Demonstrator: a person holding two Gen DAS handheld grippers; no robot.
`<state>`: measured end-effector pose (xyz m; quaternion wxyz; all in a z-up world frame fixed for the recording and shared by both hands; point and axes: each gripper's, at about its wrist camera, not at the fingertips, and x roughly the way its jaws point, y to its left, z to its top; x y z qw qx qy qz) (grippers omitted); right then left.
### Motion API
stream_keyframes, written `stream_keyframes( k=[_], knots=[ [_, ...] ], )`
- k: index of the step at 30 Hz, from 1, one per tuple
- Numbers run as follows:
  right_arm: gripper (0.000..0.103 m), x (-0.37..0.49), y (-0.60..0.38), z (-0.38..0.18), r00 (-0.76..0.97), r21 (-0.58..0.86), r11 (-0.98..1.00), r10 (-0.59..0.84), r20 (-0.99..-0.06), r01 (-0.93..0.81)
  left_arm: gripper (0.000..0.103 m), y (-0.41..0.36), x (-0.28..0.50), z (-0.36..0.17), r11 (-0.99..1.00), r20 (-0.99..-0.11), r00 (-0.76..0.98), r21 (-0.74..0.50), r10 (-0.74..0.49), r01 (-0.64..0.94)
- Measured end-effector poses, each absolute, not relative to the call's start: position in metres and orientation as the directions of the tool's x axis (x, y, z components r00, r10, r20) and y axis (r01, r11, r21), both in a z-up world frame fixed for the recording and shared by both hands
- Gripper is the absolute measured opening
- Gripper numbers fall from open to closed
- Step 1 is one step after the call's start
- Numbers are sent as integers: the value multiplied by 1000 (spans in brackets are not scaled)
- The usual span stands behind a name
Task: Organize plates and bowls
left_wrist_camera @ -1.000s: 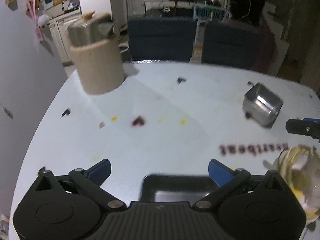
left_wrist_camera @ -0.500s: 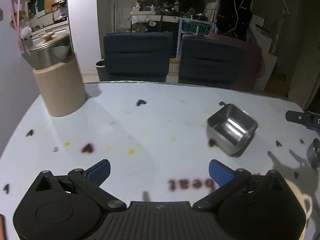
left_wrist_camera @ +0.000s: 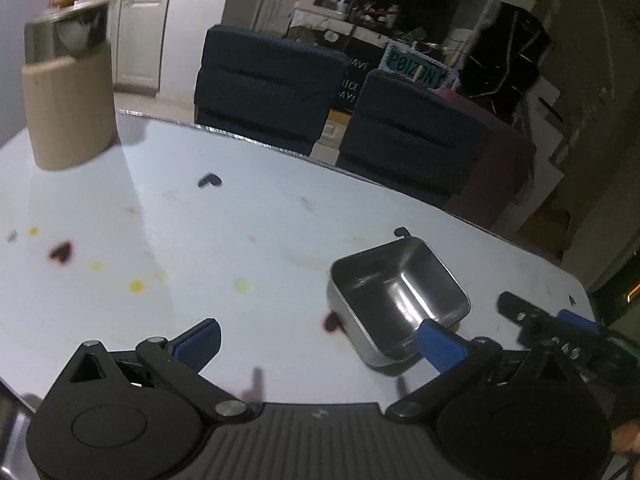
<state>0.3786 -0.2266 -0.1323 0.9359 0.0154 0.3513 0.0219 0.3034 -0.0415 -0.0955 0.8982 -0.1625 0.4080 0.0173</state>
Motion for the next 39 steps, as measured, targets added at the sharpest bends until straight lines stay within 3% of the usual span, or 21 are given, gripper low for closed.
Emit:
stream_keyframes(
  k=[9,22,31,34,39],
  knots=[
    [66,398,-216,-143,725,33,992,110,-679,-120,103,-54,330,-119,937,-766,641,-254,-44,-239],
    [65,401,-236,-152,702,127,991,112,-703,-32,101,-72,351,-151,985,-809,588,-78,26,-151],
    [65,404,-235,-153,693,156,987,140,-707,-40,99,-48,354,-148,981,-791,606,-45,81,-190],
    [59,406,-230,-155,675,174,983,172,-717,-65,93,-41,355,-145,979,-778,618,-23,109,-202],
    [54,408,-220,-156,651,221,970,233,-722,-101,72,-35,356,-141,977,-776,627,-72,72,-201]
  ],
)
